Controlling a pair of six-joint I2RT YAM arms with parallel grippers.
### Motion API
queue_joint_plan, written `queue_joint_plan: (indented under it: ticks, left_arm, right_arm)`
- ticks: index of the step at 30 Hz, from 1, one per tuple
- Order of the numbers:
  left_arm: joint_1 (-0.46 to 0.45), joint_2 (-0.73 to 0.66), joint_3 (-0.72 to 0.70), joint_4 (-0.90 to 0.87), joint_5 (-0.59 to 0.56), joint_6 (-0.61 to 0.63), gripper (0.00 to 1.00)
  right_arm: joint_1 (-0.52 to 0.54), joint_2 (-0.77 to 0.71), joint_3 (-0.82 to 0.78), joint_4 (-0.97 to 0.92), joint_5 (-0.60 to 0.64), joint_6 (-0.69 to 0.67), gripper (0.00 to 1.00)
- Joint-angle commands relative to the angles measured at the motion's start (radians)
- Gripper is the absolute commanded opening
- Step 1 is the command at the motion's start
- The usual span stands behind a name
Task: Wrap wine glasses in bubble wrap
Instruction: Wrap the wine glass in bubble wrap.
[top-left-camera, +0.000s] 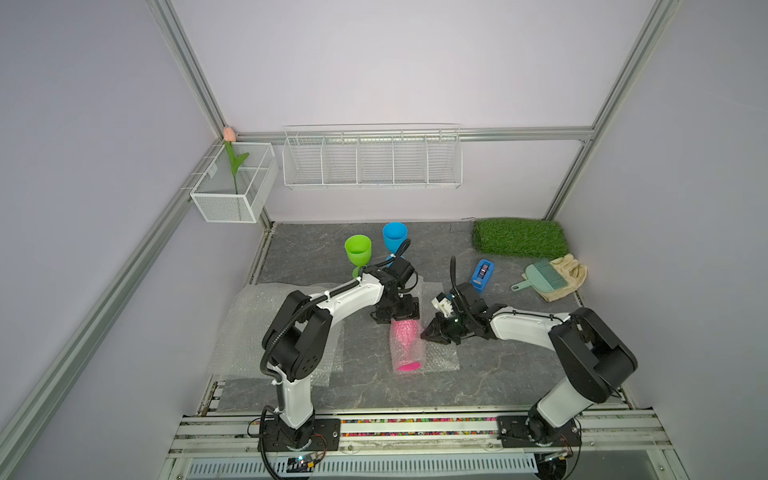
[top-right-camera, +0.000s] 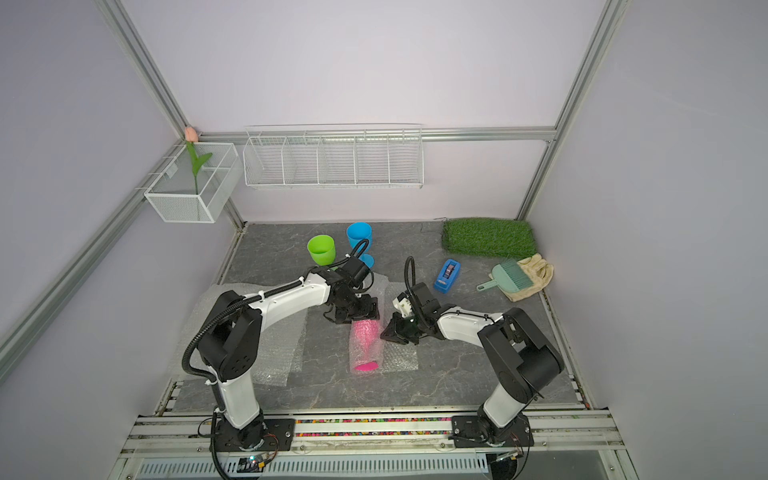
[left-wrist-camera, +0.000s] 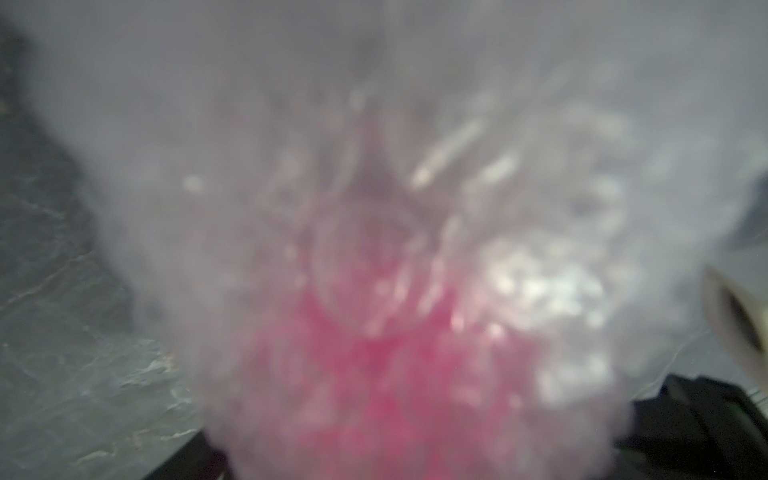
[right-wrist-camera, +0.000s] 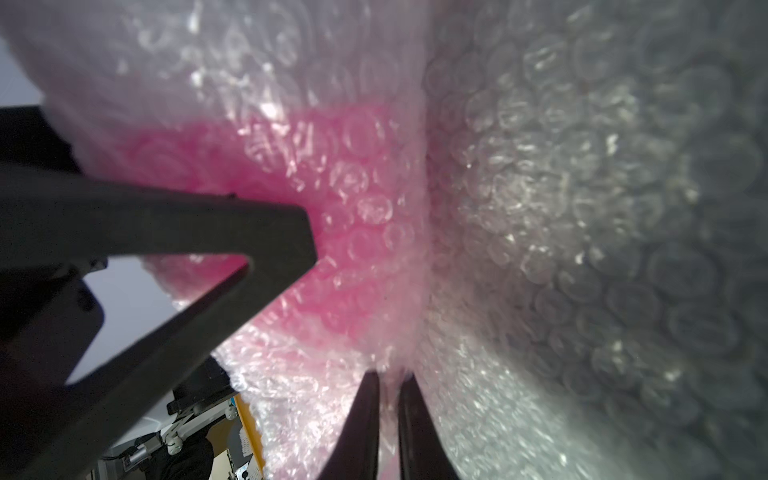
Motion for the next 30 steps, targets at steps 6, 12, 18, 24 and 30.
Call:
queue_joint_plan:
  ticks: [6,12,18,24,30]
  left_arm:
    - [-0.003,-0.060,-0.005,-0.015,0.014,0.039,0.99]
    - [-0.003,-0.083,-0.009,-0.017,0.008,0.033,0.99]
    - [-0.003,-0.086,-0.016,-0.016,-0.003,0.012,0.99]
    - [-0.003,-0.084,-0.057,0.038,0.016,-0.010,0.99]
    - [-0.003,-0.041,-0.080,0.126,0.073,-0.023,0.98]
  right_arm:
    - [-0.048,0.010,-0.044,-0.013,0.002,-0.038,0.11]
    - [-0.069,0.020,-0.051,-0.017,-0.006,-0.050,0.11]
    - [-0.076,0.027,-0.048,-0.022,-0.014,-0.057,0.11]
    - [-0.080,0.026,-0.043,-0.032,-0.018,-0.061,0.11]
    - [-0.084,0.010,-0.037,-0.059,-0.013,-0.068,0.16]
